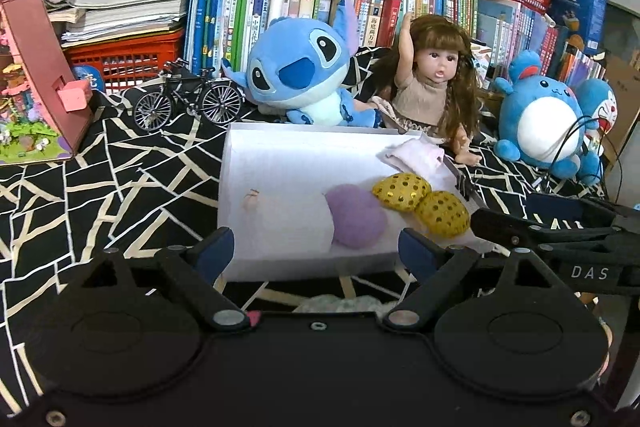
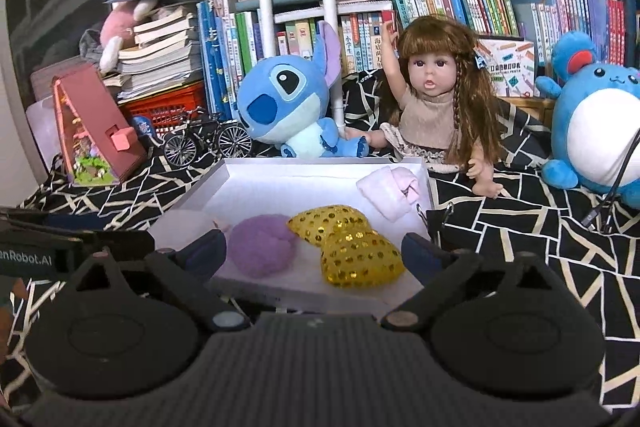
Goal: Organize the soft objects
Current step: 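Grasp the white fluffy pom with the right gripper while the left tool returns to the pile, then grasp the green scrunchie with pink bow with the left gripper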
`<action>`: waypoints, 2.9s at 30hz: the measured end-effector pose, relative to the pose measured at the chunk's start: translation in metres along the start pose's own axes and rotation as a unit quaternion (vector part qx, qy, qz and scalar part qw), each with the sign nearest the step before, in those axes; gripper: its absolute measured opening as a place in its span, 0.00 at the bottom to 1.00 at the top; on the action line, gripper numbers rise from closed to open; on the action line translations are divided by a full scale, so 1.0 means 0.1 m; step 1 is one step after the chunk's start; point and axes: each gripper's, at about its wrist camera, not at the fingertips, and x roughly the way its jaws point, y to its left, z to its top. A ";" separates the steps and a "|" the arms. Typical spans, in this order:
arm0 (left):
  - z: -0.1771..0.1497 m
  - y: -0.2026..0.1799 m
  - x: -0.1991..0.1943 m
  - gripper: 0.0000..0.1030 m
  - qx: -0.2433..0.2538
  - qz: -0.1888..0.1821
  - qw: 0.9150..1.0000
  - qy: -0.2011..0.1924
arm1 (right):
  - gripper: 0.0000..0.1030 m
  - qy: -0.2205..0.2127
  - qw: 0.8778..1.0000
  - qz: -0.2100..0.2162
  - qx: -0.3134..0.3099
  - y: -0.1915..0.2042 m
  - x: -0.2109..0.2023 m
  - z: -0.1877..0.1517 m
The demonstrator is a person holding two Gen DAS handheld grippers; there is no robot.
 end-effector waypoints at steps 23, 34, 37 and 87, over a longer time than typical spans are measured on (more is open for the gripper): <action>-0.60 0.33 -0.33 0.89 -0.012 0.065 0.997 -0.032 | 1.00 -0.008 0.999 -0.017 -0.043 0.08 -0.28 -0.56; -0.82 0.40 -0.33 0.91 -0.034 0.058 0.997 -0.027 | 1.00 -0.002 0.999 -0.024 -0.030 0.01 -0.30 -0.73; -0.85 0.39 -0.32 0.91 -0.034 0.057 0.998 -0.024 | 1.00 0.001 0.999 -0.024 -0.026 -0.01 -0.29 -0.77; -0.93 0.45 -0.06 0.61 -0.071 0.048 0.996 0.011 | 0.98 0.034 0.999 -0.031 -0.011 0.01 -0.13 -0.95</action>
